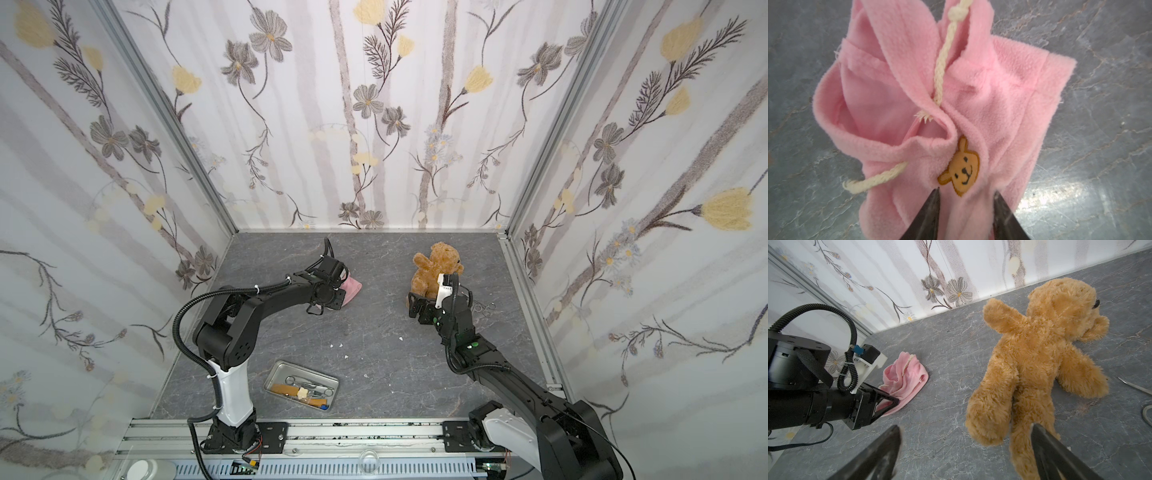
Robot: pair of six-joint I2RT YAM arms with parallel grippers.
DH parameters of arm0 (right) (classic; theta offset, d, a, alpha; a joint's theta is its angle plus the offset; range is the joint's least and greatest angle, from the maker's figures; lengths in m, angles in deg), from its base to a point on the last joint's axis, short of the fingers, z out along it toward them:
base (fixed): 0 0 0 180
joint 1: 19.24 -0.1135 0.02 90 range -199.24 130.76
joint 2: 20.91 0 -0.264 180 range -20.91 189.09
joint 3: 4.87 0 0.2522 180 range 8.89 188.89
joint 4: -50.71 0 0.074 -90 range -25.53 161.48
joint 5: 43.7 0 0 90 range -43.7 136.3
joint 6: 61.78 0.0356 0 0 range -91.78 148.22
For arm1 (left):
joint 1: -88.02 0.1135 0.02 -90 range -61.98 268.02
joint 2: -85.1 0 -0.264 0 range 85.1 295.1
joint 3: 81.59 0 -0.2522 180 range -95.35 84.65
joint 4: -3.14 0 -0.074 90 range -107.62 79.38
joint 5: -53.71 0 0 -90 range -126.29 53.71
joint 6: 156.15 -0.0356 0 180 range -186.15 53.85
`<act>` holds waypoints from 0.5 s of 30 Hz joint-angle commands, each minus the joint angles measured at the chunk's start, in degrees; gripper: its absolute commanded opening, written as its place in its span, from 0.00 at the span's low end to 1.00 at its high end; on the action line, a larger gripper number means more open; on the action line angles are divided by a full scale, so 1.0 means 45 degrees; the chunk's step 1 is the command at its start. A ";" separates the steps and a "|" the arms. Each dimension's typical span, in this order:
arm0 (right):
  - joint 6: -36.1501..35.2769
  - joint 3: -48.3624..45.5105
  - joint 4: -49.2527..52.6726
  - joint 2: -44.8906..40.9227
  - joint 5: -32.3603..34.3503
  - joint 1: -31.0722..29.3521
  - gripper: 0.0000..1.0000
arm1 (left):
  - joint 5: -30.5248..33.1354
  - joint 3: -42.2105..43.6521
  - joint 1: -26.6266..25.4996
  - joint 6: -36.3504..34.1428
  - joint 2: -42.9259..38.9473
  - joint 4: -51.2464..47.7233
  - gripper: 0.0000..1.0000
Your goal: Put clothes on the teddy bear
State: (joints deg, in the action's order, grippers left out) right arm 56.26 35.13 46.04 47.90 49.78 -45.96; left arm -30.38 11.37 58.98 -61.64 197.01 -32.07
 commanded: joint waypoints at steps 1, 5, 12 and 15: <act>0.0059 -0.0083 -0.0161 -0.0185 0.0437 -0.0234 0.95 | -0.0043 -0.0103 0.0002 0.0067 -0.0113 -0.0047 0.32; 0.0098 0.0076 -0.0227 0.0039 0.0404 -0.0984 0.86 | -0.0675 0.0202 -0.0015 0.0227 -0.0410 0.0214 0.16; 0.0357 0.0954 -0.0674 0.1965 0.0007 -0.2922 0.59 | -0.2221 0.1206 -0.0001 0.0942 -0.1321 0.1193 0.04; 0.0431 0.1783 -0.0995 0.3502 -0.0221 -0.3545 0.53 | -0.2524 0.1836 0.0007 0.1392 -0.2051 0.1714 0.00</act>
State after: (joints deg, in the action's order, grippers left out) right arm 57.28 40.63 45.43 59.79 50.09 -60.30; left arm -38.51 17.84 58.94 -58.16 190.00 -28.16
